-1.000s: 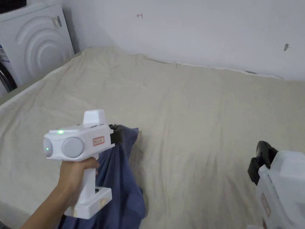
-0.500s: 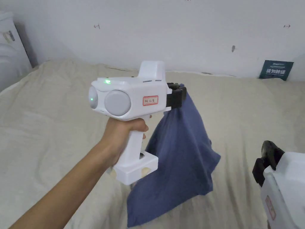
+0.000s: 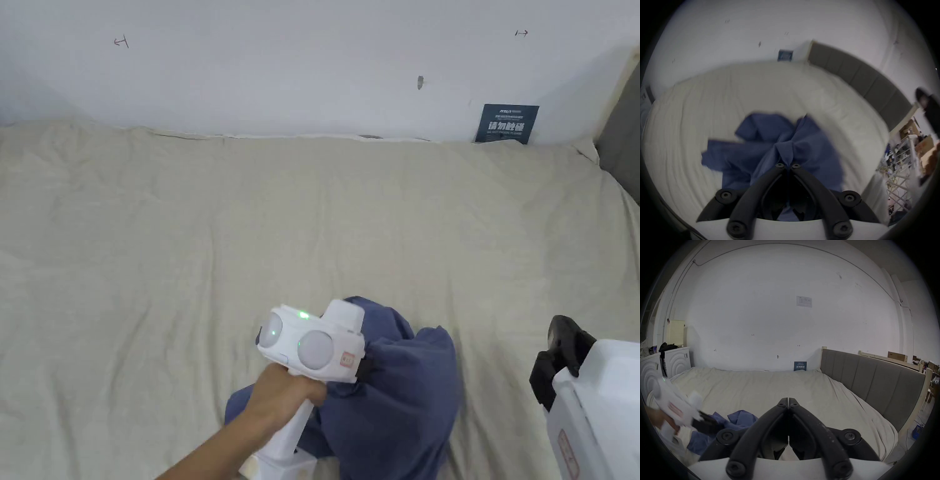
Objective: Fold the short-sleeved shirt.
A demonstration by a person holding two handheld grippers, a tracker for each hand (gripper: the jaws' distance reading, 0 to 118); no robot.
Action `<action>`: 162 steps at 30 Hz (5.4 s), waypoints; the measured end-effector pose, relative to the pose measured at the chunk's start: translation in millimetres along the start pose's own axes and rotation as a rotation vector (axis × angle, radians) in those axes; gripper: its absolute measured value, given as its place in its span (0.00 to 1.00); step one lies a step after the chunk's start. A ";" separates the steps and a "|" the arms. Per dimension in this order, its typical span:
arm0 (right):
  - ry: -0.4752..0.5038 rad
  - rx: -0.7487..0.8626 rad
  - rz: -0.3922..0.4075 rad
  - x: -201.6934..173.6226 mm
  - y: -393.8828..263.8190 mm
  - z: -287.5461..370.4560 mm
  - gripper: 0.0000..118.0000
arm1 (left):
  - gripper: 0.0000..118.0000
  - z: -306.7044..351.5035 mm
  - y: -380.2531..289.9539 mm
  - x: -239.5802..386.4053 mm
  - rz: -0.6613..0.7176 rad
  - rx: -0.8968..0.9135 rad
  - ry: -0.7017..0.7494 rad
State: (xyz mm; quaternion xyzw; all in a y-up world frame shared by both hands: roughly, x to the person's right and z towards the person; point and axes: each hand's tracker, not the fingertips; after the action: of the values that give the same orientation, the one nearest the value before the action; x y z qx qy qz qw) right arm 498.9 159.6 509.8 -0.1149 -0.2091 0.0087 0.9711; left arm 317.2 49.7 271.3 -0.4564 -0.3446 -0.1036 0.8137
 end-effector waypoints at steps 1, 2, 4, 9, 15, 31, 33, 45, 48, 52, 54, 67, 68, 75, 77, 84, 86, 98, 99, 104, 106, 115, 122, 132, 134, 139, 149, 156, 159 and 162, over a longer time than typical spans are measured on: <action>0.001 -0.005 0.002 -0.5 -1.3 -0.8 0.01 | 0.02 -7.0 -9.6 1.1 0.009 -0.045 0.031; 0.002 -0.010 0.005 -1.0 -2.5 -2.0 0.01 | 0.02 -21.6 -18.0 -1.2 0.013 -0.093 0.055; 0.007 -0.021 0.007 -1.5 -4.5 -3.9 0.01 | 0.02 -36.6 -31.9 -4.7 0.026 -0.129 0.081; 0.014 -0.027 0.013 -2.5 -5.2 -4.5 0.01 | 0.15 -21.1 -30.6 -3.6 0.049 -0.038 0.066; 0.021 -0.002 0.015 -5.8 5.8 -0.6 0.01 | 0.98 65.5 -13.7 -1.9 0.142 0.279 0.058; 0.057 0.136 0.033 -27.4 53.6 7.9 0.01 | 0.65 232.2 -36.8 -67.1 0.090 0.904 0.507; 0.067 0.144 0.032 -31.0 56.6 7.6 0.01 | 0.52 233.8 -45.6 -74.6 0.081 0.907 0.537; 0.096 0.144 0.032 -45.1 56.7 7.6 0.01 | 0.00 217.9 -54.3 -100.5 0.163 0.628 0.470; 0.098 0.130 0.035 -43.9 52.8 6.3 0.01 | 0.00 194.6 -63.2 -105.2 0.221 0.490 0.368; 0.095 0.110 0.036 -41.3 46.4 5.5 0.01 | 0.00 152.0 -83.6 -110.8 0.269 0.300 0.285; 0.093 0.100 0.037 -39.8 43.3 5.2 0.01 | 0.00 136.5 -93.8 -104.6 0.312 0.230 0.230; 0.073 0.028 0.028 -29.2 23.0 -4.3 0.01 | 0.85 53.6 -123.6 -76.3 0.361 0.009 0.250; 0.074 0.024 0.027 -28.6 21.9 -5.3 0.01 | 0.82 46.8 -125.5 -76.2 0.362 -0.016 0.257; 0.066 -0.007 0.022 -22.9 13.6 -16.2 0.01 | 0.27 41.6 -134.4 -60.6 0.264 -0.007 0.327; 0.065 -0.034 0.022 -21.9 11.1 -25.5 0.01 | 0.02 49.0 -128.6 -59.7 0.276 0.021 0.234; 0.128 -0.251 -0.002 -17.3 0.1 -99.4 0.06 | 0.02 104.1 -116.8 -63.4 0.287 0.236 0.149; 0.138 -0.335 -0.019 -19.9 -7.4 -132.9 0.27 | 0.02 111.8 -111.6 -68.1 0.296 0.260 0.138; 0.213 -0.796 0.030 -50.0 -97.2 -303.9 0.78 | 0.02 98.1 -107.7 -113.3 0.314 0.285 0.070; 0.220 -0.828 0.035 -51.7 -103.6 -307.1 0.65 | 0.02 97.1 -109.2 -114.7 0.317 0.282 0.071; 0.204 -0.769 0.080 -67.4 -97.8 -278.3 0.13 | 0.02 94.1 -116.2 -122.3 0.343 0.273 0.070; 0.210 -0.709 0.140 -69.2 -88.7 -266.6 0.10 | 0.02 94.1 -117.6 -128.1 0.370 0.279 0.061; 0.220 -0.406 0.184 -47.7 41.3 -190.7 0.09 | 0.02 148.9 -69.0 -165.7 0.437 0.469 0.094; 0.177 -0.159 0.173 -29.2 167.5 -182.1 0.09 | 0.02 236.1 42.0 -207.1 0.361 0.675 0.225; 0.094 0.082 0.113 -26.5 306.6 -214.0 0.09 | 0.02 321.6 202.7 -253.8 0.272 0.827 0.449; 0.055 0.137 0.111 -28.3 316.5 -219.5 0.09 | 0.02 327.5 218.8 -264.9 0.247 0.845 0.501; 0.063 0.155 0.020 -29.5 310.2 -240.7 0.09 | 0.02 312.4 246.0 -284.6 0.259 0.849 0.568; 0.092 -0.054 -0.005 -45.4 203.6 -295.1 0.09 | 0.02 200.6 200.1 -322.2 0.277 0.662 0.615; 0.087 -0.278 0.038 -55.8 85.2 -306.8 0.09 | 0.02 110.3 110.9 -334.9 0.323 0.426 0.602; 0.081 -0.369 0.032 -56.7 35.0 -297.2 0.09 | 0.02 84.7 61.8 -330.5 0.335 0.341 0.584; 0.076 -0.444 0.001 -53.4 -7.3 -277.6 0.09 | 0.02 71.8 8.7 -323.2 0.367 0.261 0.556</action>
State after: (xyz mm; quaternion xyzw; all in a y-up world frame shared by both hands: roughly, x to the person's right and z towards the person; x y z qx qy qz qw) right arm 563.3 88.1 243.8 -0.3260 -0.1692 -0.0413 0.9292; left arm 48.5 65.9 78.4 -0.3575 -0.0329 -0.0310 0.9328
